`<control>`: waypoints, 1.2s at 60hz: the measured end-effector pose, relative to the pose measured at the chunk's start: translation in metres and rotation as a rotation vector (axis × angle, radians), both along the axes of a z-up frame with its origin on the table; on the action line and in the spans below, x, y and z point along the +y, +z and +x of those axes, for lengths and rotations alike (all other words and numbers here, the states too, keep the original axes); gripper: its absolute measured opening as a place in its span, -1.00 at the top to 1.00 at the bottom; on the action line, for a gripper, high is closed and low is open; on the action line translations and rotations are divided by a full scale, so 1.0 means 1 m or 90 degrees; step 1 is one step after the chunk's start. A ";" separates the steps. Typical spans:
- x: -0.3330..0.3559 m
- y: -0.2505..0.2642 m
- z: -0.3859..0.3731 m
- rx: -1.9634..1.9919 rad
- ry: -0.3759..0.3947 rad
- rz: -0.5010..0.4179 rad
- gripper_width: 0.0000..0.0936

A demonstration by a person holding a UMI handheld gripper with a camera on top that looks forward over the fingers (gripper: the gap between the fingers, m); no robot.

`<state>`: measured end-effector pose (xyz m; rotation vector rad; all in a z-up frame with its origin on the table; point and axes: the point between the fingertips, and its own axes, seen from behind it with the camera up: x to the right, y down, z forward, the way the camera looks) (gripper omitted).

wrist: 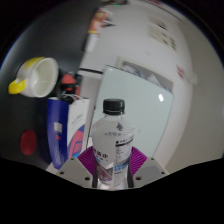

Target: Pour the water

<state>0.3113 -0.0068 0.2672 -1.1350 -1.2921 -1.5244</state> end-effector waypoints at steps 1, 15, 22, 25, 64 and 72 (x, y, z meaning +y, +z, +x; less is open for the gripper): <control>0.003 -0.007 -0.006 -0.030 0.006 -0.012 0.17; 0.029 -0.087 -0.041 -0.230 0.065 -0.108 0.17; 0.029 -0.093 -0.038 -0.235 0.072 -0.126 0.17; 0.027 -0.095 -0.040 -0.226 0.080 -0.130 0.17; 0.019 -0.025 0.045 1.011 0.050 -0.120 0.18; 0.024 -0.092 0.063 1.085 0.004 -0.149 0.18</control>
